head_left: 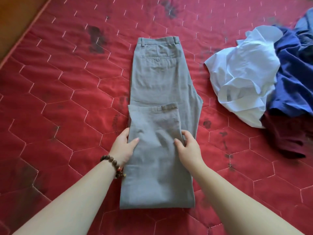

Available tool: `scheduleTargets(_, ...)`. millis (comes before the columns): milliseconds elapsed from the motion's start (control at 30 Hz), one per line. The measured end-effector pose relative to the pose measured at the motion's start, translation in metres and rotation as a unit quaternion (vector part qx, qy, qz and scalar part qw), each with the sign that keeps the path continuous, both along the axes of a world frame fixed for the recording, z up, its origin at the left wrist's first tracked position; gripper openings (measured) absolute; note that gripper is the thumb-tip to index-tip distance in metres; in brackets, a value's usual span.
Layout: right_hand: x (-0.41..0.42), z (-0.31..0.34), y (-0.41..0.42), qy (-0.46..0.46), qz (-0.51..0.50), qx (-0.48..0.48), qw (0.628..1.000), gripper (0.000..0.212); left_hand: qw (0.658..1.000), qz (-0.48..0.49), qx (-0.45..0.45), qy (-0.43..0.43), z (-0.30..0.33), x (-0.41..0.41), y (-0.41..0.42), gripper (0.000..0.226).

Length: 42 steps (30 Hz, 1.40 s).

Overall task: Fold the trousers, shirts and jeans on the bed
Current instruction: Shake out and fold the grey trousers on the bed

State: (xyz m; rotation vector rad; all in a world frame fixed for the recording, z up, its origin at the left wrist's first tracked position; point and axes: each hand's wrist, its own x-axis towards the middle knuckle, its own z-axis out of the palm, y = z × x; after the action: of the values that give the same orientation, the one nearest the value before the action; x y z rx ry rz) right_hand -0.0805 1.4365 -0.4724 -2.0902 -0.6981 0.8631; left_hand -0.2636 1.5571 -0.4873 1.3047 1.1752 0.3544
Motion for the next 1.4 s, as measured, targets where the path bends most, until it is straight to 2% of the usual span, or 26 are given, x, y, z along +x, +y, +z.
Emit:
scheduleTargets(67,-0.001,0.006,0.0,-0.005,-0.027,0.073,0.997,0.025,0.998,0.019,-0.009,-0.063,0.007,0.004,0.005,0.028)
scheduleTargets(133,0.005,0.008,0.002,-0.001,-0.044,0.106,0.993,0.026,0.997,0.034,-0.002,-0.074,0.01,0.008,0.01,0.026)
scheduleTargets(200,0.015,0.004,0.007,0.007,-0.033,0.049,0.998,0.022,0.999,0.032,0.016,-0.006,0.006,0.008,0.013,0.024)
scheduleTargets(300,0.029,-0.009,0.009,-0.007,0.001,-0.107,0.994,0.023,0.993,0.026,-0.003,0.112,-0.002,0.003,0.012,0.027)
scheduleTargets(367,0.035,-0.013,0.011,-0.012,0.002,-0.128,0.992,0.022,0.989,0.006,0.009,0.147,-0.002,0.004,0.011,0.019)
scheduleTargets(467,0.038,-0.016,0.017,-0.005,-0.007,-0.109,0.994,0.017,0.986,0.004,0.039,0.16,0.0,0.009,0.013,0.014)
scheduleTargets(600,0.04,-0.017,0.037,0.001,-0.036,-0.066,0.997,0.017,0.992,0.038,0.027,0.116,-0.002,0.022,0.028,0.007)
scheduleTargets(800,0.044,-0.018,0.055,-0.009,-0.037,-0.01,0.999,0.006,0.992,0.117,-0.009,0.051,-0.017,0.036,0.04,0.027)
scheduleTargets(933,0.05,-0.006,0.068,-0.019,-0.058,0.087,0.994,0.016,0.984,0.165,-0.01,-0.067,-0.011,0.045,0.055,0.022)
scheduleTargets(1033,0.062,0.001,0.097,0.004,-0.068,0.127,0.99,0.021,0.978,0.188,0.032,-0.082,-0.004,0.059,0.081,0.022)
scheduleTargets(1067,0.066,-0.001,0.107,0.011,-0.065,0.109,0.992,0.017,0.981,0.178,0.048,-0.059,-0.005,0.063,0.088,0.017)
scheduleTargets(1133,0.075,-0.013,0.119,-0.018,-0.044,0.005,0.999,0.002,0.989,0.127,0.064,0.03,-0.007,0.067,0.095,0.012)
scheduleTargets(1200,0.082,-0.024,0.126,-0.053,-0.038,-0.09,0.994,0.012,0.988,0.101,0.066,0.098,-0.013,0.068,0.098,0.01)
scheduleTargets(1300,0.084,-0.026,0.133,-0.066,-0.047,-0.125,0.989,0.014,0.986,0.091,0.068,0.118,-0.013,0.068,0.102,0.008)
scheduleTargets(1400,0.084,-0.023,0.127,-0.063,-0.056,-0.14,0.987,0.028,0.989,0.079,0.038,0.122,-0.012,0.062,0.104,0.004)
